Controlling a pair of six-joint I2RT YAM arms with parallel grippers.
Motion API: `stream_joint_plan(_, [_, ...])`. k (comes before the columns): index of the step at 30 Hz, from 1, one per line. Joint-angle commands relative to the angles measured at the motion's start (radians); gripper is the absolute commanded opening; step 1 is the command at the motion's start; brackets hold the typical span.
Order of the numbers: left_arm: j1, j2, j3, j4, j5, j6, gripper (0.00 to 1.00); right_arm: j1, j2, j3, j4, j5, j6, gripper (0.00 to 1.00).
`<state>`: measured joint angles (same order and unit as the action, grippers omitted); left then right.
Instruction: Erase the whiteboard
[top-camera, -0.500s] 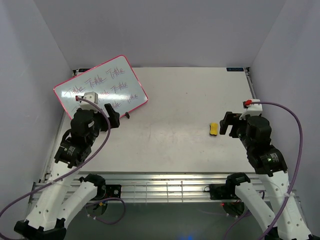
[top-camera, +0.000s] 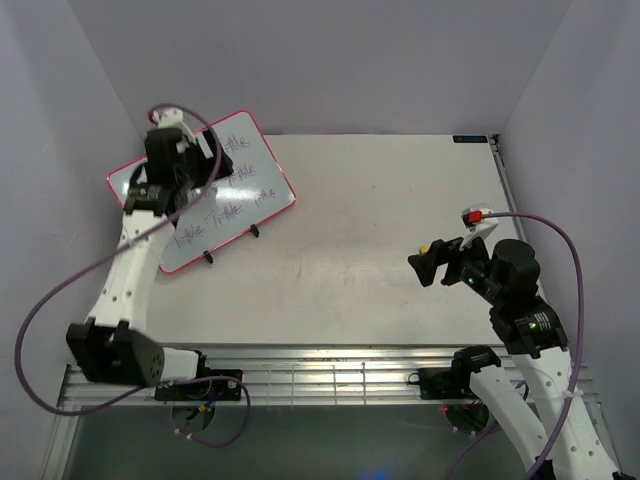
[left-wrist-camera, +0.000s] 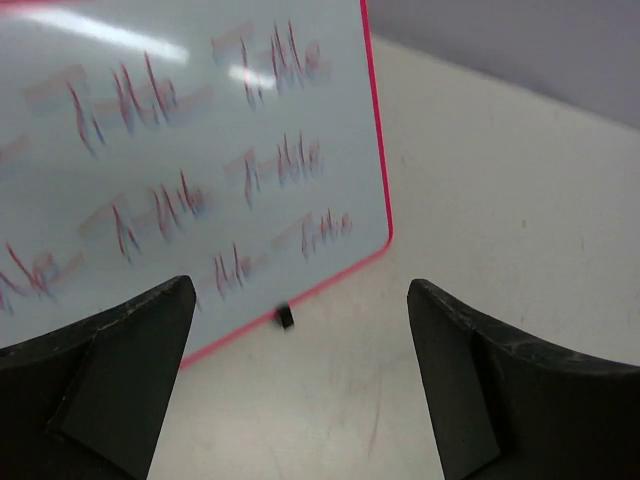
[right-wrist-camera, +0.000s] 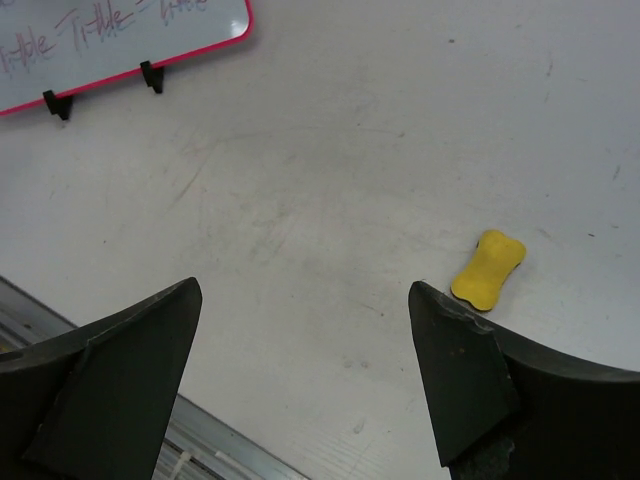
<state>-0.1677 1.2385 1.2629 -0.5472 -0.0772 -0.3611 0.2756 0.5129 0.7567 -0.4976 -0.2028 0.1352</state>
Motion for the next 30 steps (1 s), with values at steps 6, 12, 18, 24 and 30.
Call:
stream_joint_plan(6, [0.316, 0.674, 0.887, -0.145, 0.193, 0.195, 0.98, 0.004, 0.018, 0.021, 0.054, -0.239, -0.016, 0.90])
stream_joint_plan(12, [0.436, 0.808, 0.889, 0.064, 0.362, 0.238, 0.98, 0.005, -0.065, -0.043, 0.086, -0.291, -0.002, 0.90])
stream_joint_plan(18, [0.525, 0.887, 0.900, 0.124, 0.714, 0.247, 0.98, 0.060, -0.073, -0.057, 0.068, -0.281, -0.016, 0.90])
stream_joint_plan(24, [0.556, 0.865, 0.869, 0.138, 0.717, 0.226, 0.98, 0.086, -0.089, -0.060, 0.060, -0.234, -0.032, 0.90])
stream_joint_plan(30, [0.577, 0.748, 0.790, 0.119, 0.301, 0.131, 0.98, 0.089, -0.103, -0.060, 0.060, -0.231, -0.036, 0.90])
